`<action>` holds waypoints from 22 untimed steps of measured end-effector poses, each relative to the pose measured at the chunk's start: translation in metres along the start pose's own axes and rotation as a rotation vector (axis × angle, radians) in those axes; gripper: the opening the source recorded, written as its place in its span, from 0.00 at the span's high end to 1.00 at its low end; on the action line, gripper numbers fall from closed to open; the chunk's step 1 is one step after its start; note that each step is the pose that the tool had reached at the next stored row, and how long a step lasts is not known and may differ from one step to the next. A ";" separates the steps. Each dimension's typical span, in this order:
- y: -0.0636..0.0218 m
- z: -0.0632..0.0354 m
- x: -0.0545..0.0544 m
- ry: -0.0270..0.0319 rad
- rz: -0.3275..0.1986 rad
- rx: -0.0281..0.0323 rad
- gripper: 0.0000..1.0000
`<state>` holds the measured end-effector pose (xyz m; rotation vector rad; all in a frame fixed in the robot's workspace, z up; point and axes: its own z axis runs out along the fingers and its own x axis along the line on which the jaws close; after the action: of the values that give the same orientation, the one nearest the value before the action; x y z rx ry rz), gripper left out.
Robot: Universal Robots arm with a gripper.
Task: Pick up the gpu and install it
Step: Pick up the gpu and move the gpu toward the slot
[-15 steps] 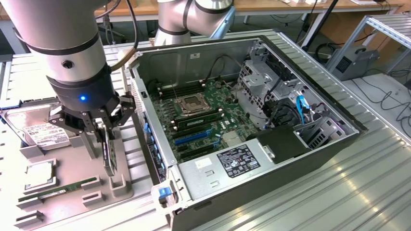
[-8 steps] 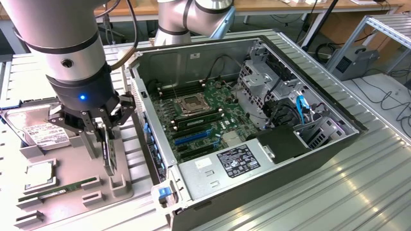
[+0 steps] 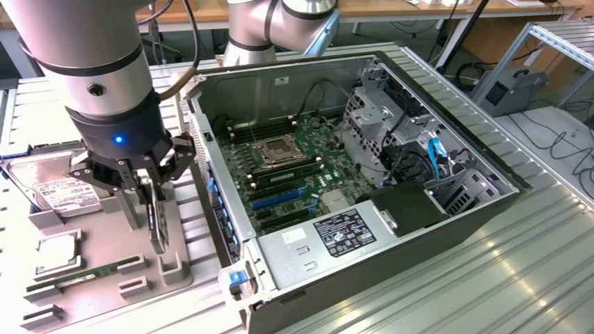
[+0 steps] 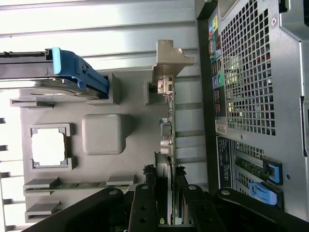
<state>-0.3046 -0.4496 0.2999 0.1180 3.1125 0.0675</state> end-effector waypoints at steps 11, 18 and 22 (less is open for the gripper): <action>0.0003 -0.0057 0.000 0.0000 0.000 0.0000 0.74; 0.0003 -0.0069 0.000 0.0000 0.000 0.0000 0.74; 0.0004 -0.0076 0.000 0.0000 0.000 0.0000 0.74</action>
<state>-0.3046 -0.4496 0.3075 0.1180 3.1125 0.0675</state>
